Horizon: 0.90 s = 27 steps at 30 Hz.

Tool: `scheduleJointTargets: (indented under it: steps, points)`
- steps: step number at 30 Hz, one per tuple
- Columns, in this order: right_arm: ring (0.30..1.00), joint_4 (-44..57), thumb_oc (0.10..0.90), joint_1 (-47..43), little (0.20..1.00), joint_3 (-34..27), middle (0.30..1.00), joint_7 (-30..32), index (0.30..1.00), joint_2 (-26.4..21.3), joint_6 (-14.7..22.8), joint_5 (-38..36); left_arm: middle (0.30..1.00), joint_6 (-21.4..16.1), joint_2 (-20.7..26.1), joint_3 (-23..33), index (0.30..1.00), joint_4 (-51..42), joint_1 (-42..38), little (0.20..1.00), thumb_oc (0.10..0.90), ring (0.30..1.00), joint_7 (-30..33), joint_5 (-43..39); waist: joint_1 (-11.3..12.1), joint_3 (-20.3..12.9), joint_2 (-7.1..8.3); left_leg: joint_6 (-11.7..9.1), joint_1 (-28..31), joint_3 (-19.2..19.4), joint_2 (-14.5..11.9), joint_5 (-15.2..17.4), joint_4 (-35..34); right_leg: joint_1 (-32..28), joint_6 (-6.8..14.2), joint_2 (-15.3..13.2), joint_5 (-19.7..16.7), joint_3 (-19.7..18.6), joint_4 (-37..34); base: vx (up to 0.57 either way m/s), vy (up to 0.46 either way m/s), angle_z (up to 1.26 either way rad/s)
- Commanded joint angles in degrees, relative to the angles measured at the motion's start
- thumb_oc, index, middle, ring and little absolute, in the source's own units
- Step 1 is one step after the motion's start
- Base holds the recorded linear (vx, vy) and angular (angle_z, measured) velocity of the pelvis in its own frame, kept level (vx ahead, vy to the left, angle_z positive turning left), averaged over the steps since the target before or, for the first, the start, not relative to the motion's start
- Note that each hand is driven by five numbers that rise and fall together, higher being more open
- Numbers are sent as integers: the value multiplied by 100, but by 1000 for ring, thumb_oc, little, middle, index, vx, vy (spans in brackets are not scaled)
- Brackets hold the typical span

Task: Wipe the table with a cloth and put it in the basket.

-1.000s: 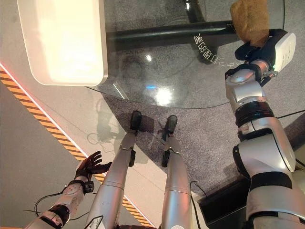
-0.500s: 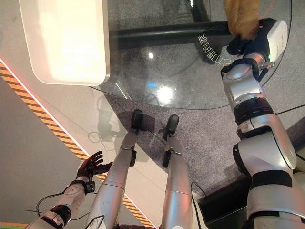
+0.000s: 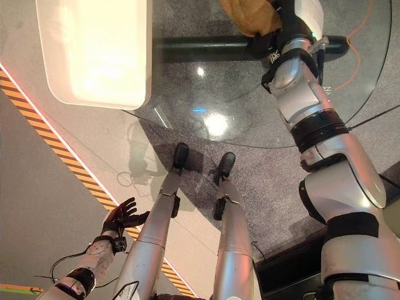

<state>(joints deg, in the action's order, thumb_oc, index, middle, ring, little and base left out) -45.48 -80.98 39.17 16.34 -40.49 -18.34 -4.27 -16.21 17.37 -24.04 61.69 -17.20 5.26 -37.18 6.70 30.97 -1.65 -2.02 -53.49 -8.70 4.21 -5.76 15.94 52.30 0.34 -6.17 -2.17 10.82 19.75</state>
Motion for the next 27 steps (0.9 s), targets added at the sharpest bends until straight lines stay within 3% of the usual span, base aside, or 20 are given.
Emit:
scheduleJointTargets:
  steps: [1, 2, 3, 7, 17, 27]
  points:
    - [300, 401, 100, 230, 200, 513, 300, -878, 300, 123, -22, 266, 900, 302, 159, 54, 900, -399, 670, 900, 800, 900, 94, 7, 227, -118, -197, 402, -115, 473, -51, 184, 203, 51, 368, -174, -487, -198, -388, 0, 0, 0]
    - [300, 401, 100, 227, 200, 513, 300, -879, 300, 123, -22, 266, 900, 303, 159, 55, 900, -399, 668, 900, 800, 900, 95, 8, 225, -118, -198, 402, -119, 473, -49, 182, 203, 55, 368, -176, -487, -197, -386, 0, 0, 0]
    - [300, 434, 100, 182, 200, 493, 300, -1019, 300, 189, -132, 289, 900, 609, 143, 38, 900, -732, 609, 900, 800, 900, 335, 87, 260, -118, -200, 427, -137, 452, -30, 190, 203, 71, 376, -172, -503, -197, -390, 13, -33, 2]
    - [300, 478, 100, 40, 200, 518, 300, -1524, 300, 283, -200, 262, 900, 1263, 187, -28, 900, -1305, 300, 900, 800, 900, 848, 101, 290, -118, -113, 474, -191, 384, -3, 169, 188, 63, 390, -136, -563, -162, -451, -2, -74, 2]
    - [300, 816, 100, 677, 200, 759, 300, -2632, 300, 378, -148, 914, 900, 1391, 194, 40, 900, -1232, -109, 900, 800, 900, 1055, -97, 147, -118, -16, 470, -262, 417, 14, 100, 142, 129, 363, -55, -589, -219, -523, -4, -9, 3]
    - [300, 1458, 100, 1450, 200, 796, 300, -3234, 300, 452, -32, 1155, 900, 1435, 164, 34, 900, -1092, -378, 900, 800, 900, 1160, -249, -40, -118, 38, 439, -191, 500, -3, 31, 62, 125, 338, -5, -614, -301, -572, -2, -3, 0]
